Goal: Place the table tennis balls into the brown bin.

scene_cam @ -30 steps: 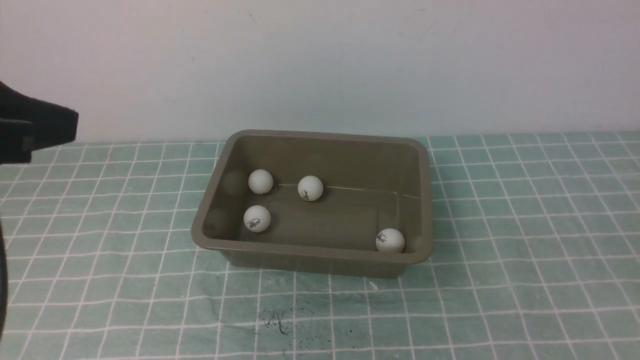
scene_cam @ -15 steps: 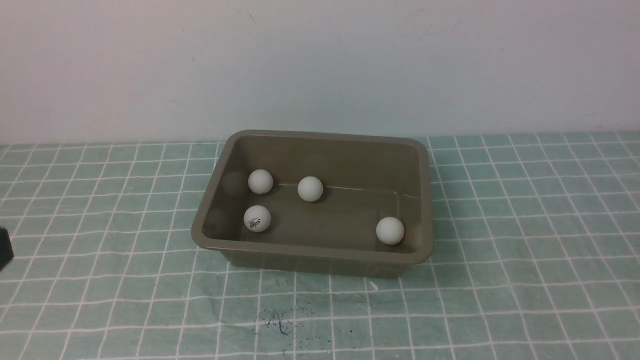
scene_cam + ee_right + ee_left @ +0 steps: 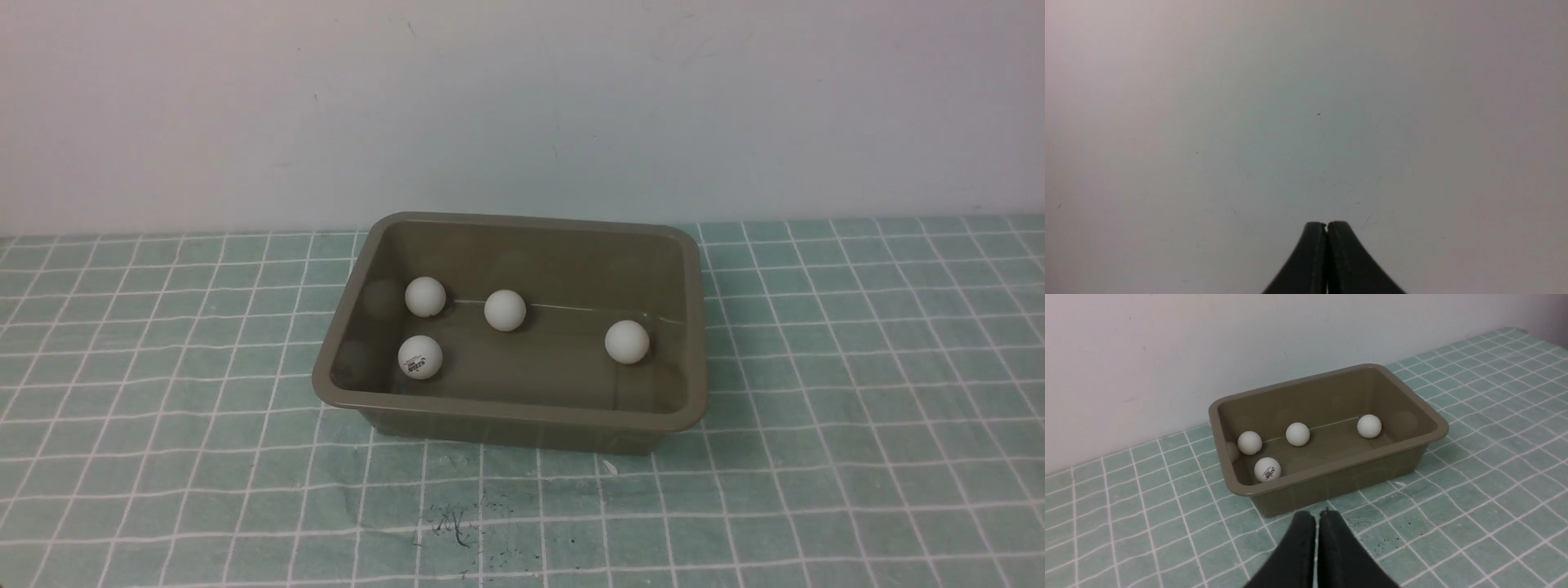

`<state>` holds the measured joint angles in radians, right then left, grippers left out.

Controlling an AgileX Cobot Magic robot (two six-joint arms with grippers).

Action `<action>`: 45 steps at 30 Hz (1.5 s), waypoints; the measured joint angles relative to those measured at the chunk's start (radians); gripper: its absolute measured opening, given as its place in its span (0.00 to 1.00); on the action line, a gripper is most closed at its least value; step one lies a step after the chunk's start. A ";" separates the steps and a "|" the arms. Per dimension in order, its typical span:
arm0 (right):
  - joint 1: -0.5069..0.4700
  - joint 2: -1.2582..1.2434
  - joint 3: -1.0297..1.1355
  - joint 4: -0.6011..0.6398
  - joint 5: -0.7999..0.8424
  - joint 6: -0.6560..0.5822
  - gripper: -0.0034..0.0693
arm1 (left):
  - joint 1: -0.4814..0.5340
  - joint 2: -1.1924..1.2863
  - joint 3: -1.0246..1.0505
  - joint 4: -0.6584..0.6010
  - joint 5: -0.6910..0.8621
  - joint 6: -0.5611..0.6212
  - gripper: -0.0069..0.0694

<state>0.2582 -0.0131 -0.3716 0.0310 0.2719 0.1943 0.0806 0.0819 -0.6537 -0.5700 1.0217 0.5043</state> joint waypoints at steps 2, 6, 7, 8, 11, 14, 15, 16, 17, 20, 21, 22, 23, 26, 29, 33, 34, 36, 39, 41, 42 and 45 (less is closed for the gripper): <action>0.000 0.000 0.000 0.000 0.000 0.000 0.03 | 0.000 0.000 0.000 0.006 0.000 0.002 0.08; 0.000 0.000 0.000 0.000 0.000 0.000 0.03 | 0.000 0.000 0.014 0.000 -0.034 0.016 0.08; 0.000 0.000 0.000 0.000 0.000 0.000 0.03 | 0.000 0.000 0.028 0.002 -0.073 0.019 0.08; 0.000 0.000 0.000 0.000 0.000 0.000 0.03 | 0.000 -0.001 0.048 0.011 -0.126 0.019 0.08; 0.000 0.000 0.000 0.000 0.000 0.000 0.03 | 0.000 -0.001 0.139 0.079 -0.316 0.001 0.08; 0.000 0.000 0.000 0.000 0.001 0.000 0.03 | 0.000 -0.006 0.266 0.204 -0.471 -0.072 0.08; 0.000 0.000 0.000 0.000 0.001 0.000 0.03 | 0.000 -0.008 0.285 0.215 -0.479 -0.079 0.08; 0.000 0.000 0.000 0.000 0.001 0.000 0.03 | 0.000 -0.017 0.331 0.268 -0.513 -0.120 0.08; 0.000 0.000 0.000 0.000 0.002 0.000 0.03 | 0.000 -0.046 0.400 0.357 -0.547 -0.200 0.08; 0.000 0.000 0.000 0.000 0.002 0.000 0.03 | -0.009 -0.085 0.495 0.454 -0.569 -0.299 0.08; 0.000 0.000 0.000 0.000 0.002 0.000 0.03 | -0.017 -0.090 0.531 0.479 -0.574 -0.324 0.08; 0.000 0.000 0.000 0.000 0.003 0.000 0.03 | -0.030 -0.093 0.567 0.510 -0.582 -0.353 0.08; 0.000 0.000 0.000 0.000 0.003 0.000 0.03 | -0.033 -0.093 0.580 0.519 -0.586 -0.360 0.08; 0.000 0.000 0.000 0.000 0.004 0.000 0.03 | -0.081 -0.093 0.662 0.546 -0.591 -0.385 0.08; 0.000 0.000 0.000 0.000 0.006 0.000 0.03 | -0.092 -0.093 0.673 0.551 -0.610 -0.397 0.08; 0.000 0.000 0.000 0.000 0.007 0.000 0.03 | -0.094 -0.093 0.674 0.549 -0.619 -0.410 0.08; 0.000 0.000 0.000 0.000 0.007 0.000 0.03 | -0.094 -0.093 0.675 0.549 -0.623 -0.414 0.08; 0.000 0.000 0.000 0.000 0.007 0.000 0.03 | -0.094 -0.093 0.676 0.547 -0.632 -0.417 0.08; 0.000 0.000 0.000 0.000 0.008 0.000 0.03 | -0.094 -0.093 0.678 0.547 -0.636 -0.417 0.08; 0.000 0.000 0.000 0.000 0.008 0.000 0.03 | -0.094 -0.093 0.678 0.547 -0.637 -0.417 0.08; 0.000 0.000 0.000 0.000 0.008 0.000 0.03 | -0.094 -0.093 0.678 0.547 -0.637 -0.417 0.08; 0.000 0.000 0.000 0.000 0.008 0.000 0.03 | -0.094 -0.093 0.678 0.547 -0.637 -0.417 0.08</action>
<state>0.2582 -0.0131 -0.3716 0.0306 0.2799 0.1943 -0.0139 -0.0107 0.0240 -0.0232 0.3848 0.0874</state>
